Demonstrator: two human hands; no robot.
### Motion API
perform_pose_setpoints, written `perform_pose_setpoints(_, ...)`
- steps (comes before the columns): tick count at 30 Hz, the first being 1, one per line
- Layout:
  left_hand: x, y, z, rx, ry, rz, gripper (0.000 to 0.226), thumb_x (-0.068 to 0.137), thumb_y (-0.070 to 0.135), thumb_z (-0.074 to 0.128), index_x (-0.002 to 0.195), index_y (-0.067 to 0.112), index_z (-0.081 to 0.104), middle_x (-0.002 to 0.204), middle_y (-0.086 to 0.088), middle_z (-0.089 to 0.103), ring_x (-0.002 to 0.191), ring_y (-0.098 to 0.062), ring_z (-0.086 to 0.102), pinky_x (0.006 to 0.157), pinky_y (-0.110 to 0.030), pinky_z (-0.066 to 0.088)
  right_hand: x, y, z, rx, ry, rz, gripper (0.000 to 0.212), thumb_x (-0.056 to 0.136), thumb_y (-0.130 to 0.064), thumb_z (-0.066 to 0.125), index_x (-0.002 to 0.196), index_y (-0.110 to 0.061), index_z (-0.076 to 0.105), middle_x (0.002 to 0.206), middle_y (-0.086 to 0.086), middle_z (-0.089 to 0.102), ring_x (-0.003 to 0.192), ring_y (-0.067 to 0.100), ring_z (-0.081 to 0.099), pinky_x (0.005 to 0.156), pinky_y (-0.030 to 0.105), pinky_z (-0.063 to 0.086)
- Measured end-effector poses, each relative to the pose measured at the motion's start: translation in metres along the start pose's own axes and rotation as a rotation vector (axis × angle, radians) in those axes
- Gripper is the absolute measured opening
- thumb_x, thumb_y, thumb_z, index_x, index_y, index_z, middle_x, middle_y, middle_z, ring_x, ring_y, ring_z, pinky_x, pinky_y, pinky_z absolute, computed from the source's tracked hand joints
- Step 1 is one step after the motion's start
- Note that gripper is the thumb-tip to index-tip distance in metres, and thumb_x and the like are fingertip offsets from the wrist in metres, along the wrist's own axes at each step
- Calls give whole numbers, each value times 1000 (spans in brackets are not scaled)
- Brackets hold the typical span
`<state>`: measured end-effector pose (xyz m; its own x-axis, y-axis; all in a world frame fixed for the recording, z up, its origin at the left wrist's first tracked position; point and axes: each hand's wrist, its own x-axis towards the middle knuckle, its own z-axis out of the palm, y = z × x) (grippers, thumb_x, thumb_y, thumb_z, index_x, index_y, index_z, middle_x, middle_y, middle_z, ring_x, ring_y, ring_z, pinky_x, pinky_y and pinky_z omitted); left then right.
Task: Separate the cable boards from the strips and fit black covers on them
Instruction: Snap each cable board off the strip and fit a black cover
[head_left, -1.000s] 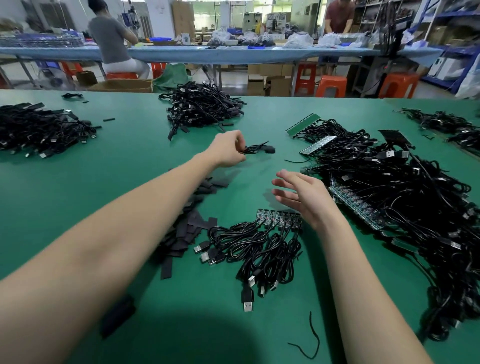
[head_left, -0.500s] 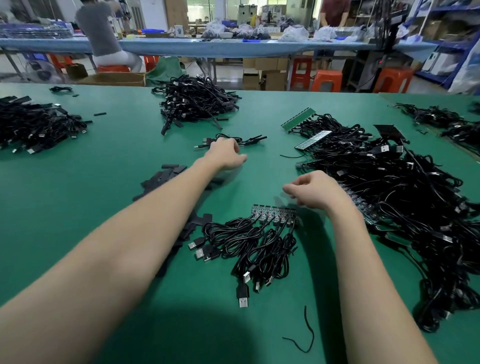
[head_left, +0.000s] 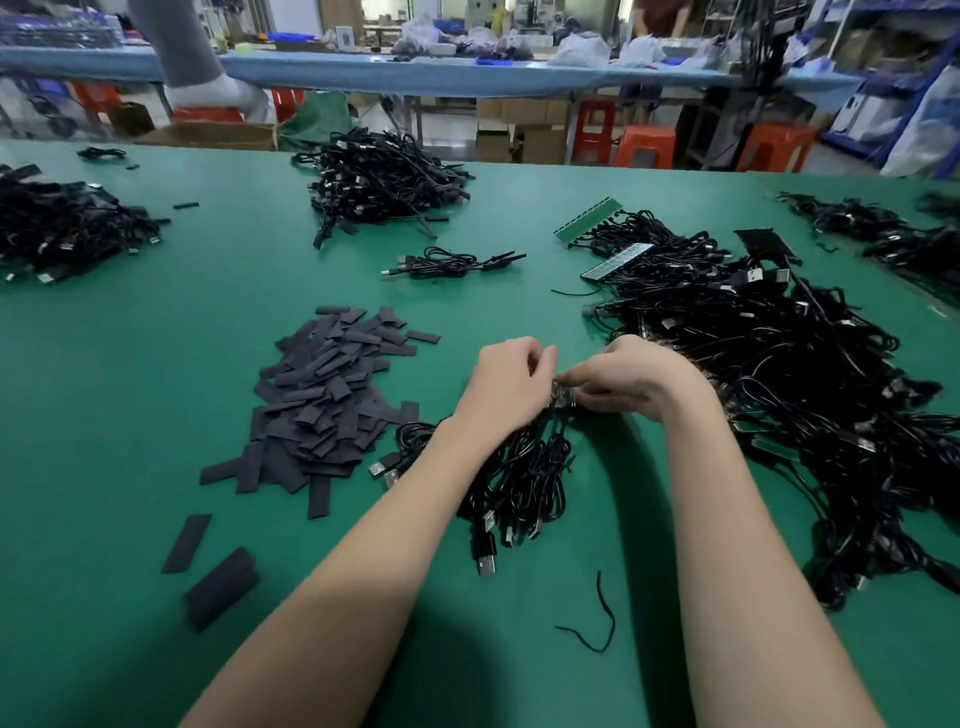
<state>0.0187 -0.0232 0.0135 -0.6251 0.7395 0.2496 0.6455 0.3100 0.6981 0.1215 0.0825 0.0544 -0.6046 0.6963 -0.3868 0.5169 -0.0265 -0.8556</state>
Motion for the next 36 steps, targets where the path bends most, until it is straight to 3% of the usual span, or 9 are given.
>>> perform_pose_setpoints(4,6,5,-11,-96,104,-72,56,102,47,42,63,10,61,60,-2,61,63,-13,56,59,-32,35,-8,0,0,267,-142,-91,29,72,-9,84,98,-2,74,82,8,64,53,5,57,56,17,55)
perform_pose_setpoints(8,18,13,-22,-265,217,-127,69,104,50,39,71,-3,69,68,-12,71,70,-19,65,65,-32,44,-13,-6,8,407,-275,-163,39,60,-22,85,95,-9,73,76,1,51,54,3,50,56,14,51)
perform_pose_setpoints(12,20,11,-20,-327,287,-162,70,105,48,40,63,-1,68,59,-4,68,67,-15,64,58,-27,42,-18,-11,9,371,-356,-183,43,63,-28,85,100,-12,72,76,-5,62,57,4,57,56,14,52)
perform_pose_setpoints(17,19,13,-15,-376,300,-145,72,106,46,40,48,10,62,51,3,63,67,-19,66,68,-28,41,-15,-8,9,359,-358,-151,33,61,-20,85,90,-11,72,80,-3,69,55,4,58,58,13,53)
perform_pose_setpoints(21,18,16,-14,-341,352,-126,74,107,44,36,45,9,57,48,2,59,63,-22,63,65,-27,35,-13,-9,7,397,-378,-140,28,57,-17,87,82,-8,76,80,1,72,59,6,62,62,14,55)
perform_pose_setpoints(26,19,21,-16,-325,354,-107,73,110,37,29,47,9,54,52,-6,59,67,-30,60,74,-38,43,-11,-7,7,431,-380,-136,41,53,-17,88,89,-5,75,84,7,60,60,5,56,62,15,54)
perform_pose_setpoints(30,16,27,-17,-380,344,-121,75,110,38,29,39,16,43,38,7,44,57,-24,50,70,-37,42,-12,-6,5,512,-441,-110,21,62,-13,84,82,-8,80,73,-2,64,57,1,54,60,13,54)
perform_pose_setpoints(33,17,27,-14,-463,325,-153,81,109,38,28,32,16,41,32,7,40,43,-9,42,60,-32,32,-14,-4,6,565,-453,-107,11,65,-12,80,75,-11,82,72,-2,67,60,2,58,59,12,54)
perform_pose_setpoints(36,19,26,-13,-518,283,-146,84,109,41,25,31,18,47,34,6,41,41,-12,41,59,-30,32,-17,-2,2,616,-463,-131,9,69,-8,75,69,-15,80,70,-2,70,60,5,65,56,13,54)
